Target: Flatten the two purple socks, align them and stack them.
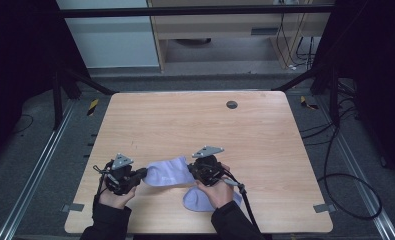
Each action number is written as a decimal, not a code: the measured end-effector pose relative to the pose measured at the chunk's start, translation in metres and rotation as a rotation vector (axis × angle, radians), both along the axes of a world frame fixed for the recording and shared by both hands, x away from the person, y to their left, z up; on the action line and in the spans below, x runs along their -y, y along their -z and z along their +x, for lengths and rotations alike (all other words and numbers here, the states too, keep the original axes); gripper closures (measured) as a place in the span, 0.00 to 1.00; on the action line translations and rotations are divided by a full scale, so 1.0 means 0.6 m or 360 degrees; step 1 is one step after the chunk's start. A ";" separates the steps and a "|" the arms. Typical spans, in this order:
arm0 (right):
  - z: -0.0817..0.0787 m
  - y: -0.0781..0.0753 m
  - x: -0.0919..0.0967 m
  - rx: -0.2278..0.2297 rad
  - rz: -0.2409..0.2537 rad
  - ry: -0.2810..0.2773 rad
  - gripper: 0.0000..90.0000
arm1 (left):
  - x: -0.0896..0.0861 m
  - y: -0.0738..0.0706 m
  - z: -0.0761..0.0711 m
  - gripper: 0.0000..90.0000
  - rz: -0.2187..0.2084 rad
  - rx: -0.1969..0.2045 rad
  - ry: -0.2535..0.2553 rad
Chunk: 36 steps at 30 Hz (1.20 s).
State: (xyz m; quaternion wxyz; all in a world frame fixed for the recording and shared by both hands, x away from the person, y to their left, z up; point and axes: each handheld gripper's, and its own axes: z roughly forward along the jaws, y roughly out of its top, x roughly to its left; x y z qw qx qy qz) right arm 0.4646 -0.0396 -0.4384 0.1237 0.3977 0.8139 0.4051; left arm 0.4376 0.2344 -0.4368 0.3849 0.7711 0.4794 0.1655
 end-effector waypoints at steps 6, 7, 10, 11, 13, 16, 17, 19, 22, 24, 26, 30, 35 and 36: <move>-0.014 -0.021 0.044 0.0025 0.0001 0.0011 0.96 | 0.029 -0.011 -0.003 0.96 -0.0035 0.0002 0.0074; -0.017 -0.023 0.050 0.0029 -0.0007 0.0016 0.96 | 0.034 -0.013 -0.004 0.96 -0.0038 0.0003 0.0084; -0.026 -0.027 0.073 0.0032 -0.0011 0.0024 0.96 | 0.048 -0.015 -0.006 0.97 -0.0047 -0.0003 0.0115; -0.029 -0.028 0.081 0.0025 -0.0003 0.0027 0.96 | 0.053 -0.016 -0.007 0.96 -0.0051 -0.0005 0.0123; -0.037 -0.028 0.097 0.0005 0.0014 0.0033 0.96 | 0.063 -0.015 -0.008 0.96 -0.0050 -0.0017 0.0144; -0.045 -0.026 0.115 -0.0006 0.0009 0.0030 0.96 | 0.081 -0.011 -0.011 0.96 -0.0029 -0.0036 0.0191; -0.049 -0.026 0.120 -0.0005 -0.0002 0.0038 0.96 | 0.086 -0.011 -0.012 0.96 -0.0025 -0.0040 0.0202; -0.054 -0.026 0.132 -0.0010 -0.0001 0.0052 0.95 | 0.095 -0.009 -0.014 0.96 -0.0016 -0.0045 0.0219; -0.063 -0.027 0.147 -0.0012 -0.0011 0.0064 0.96 | 0.108 -0.006 -0.016 0.96 0.0005 -0.0058 0.0247; -0.069 -0.027 0.156 -0.0005 -0.0012 0.0068 0.96 | 0.117 -0.003 -0.017 0.96 0.0014 -0.0070 0.0263; -0.076 -0.027 0.162 -0.0013 -0.0023 0.0073 0.96 | 0.127 0.000 -0.019 0.96 0.0027 -0.0080 0.0284; -0.088 -0.023 0.176 -0.0021 -0.0052 0.0083 0.96 | 0.145 0.009 -0.024 0.97 0.0054 -0.0105 0.0337; -0.098 -0.012 0.191 -0.0048 -0.0064 0.0091 0.96 | 0.161 0.022 -0.027 0.97 0.0080 -0.0137 0.0367; -0.100 -0.009 0.193 -0.0056 -0.0069 0.0092 0.96 | 0.164 0.024 -0.028 0.96 0.0085 -0.0144 0.0374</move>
